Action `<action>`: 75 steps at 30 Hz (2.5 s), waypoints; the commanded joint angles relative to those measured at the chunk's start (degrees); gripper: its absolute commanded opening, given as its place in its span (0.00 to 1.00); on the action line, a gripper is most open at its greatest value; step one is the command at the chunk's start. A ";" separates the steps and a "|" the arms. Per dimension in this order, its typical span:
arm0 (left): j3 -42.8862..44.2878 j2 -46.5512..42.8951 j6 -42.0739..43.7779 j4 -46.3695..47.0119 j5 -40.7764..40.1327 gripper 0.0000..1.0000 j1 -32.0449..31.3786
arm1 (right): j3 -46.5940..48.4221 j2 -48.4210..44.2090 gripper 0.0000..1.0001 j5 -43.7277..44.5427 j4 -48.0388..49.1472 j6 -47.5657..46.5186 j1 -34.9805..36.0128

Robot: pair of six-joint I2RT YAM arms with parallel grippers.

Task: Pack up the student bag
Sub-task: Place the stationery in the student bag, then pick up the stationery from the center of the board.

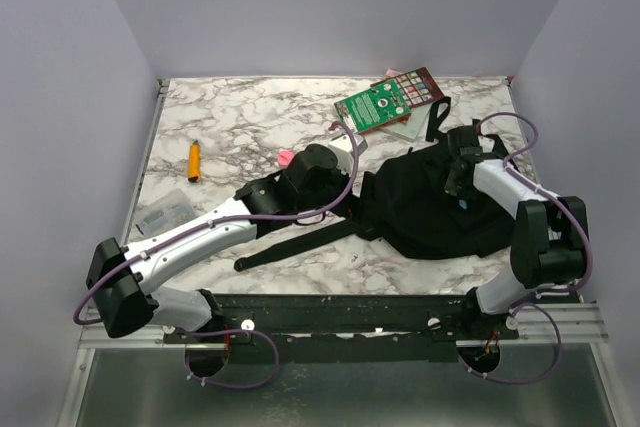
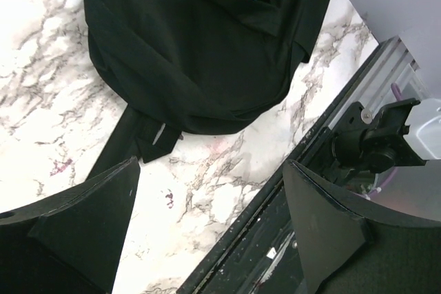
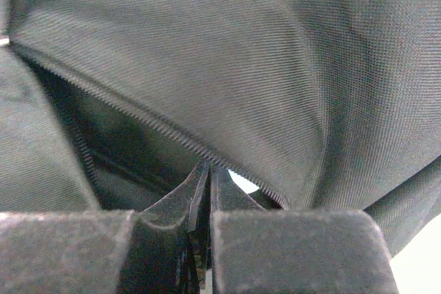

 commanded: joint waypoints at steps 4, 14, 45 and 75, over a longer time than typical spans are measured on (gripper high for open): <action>1.44 -4.64 3.05 -0.48 -4.84 0.87 -0.22 | 4.21 -3.99 0.12 3.69 -3.69 -0.78 4.27; 1.46 -8.57 5.11 -0.70 -9.02 0.88 -0.22 | 10.46 -9.12 0.28 -0.41 -6.15 -1.42 6.86; -7.07 -30.36 3.86 8.57 -17.15 0.88 7.63 | 42.36 28.21 0.94 -8.31 17.88 -3.60 44.68; -7.76 -28.08 2.85 9.04 -15.64 0.87 7.85 | 27.90 7.87 0.00 -10.08 18.40 3.75 36.07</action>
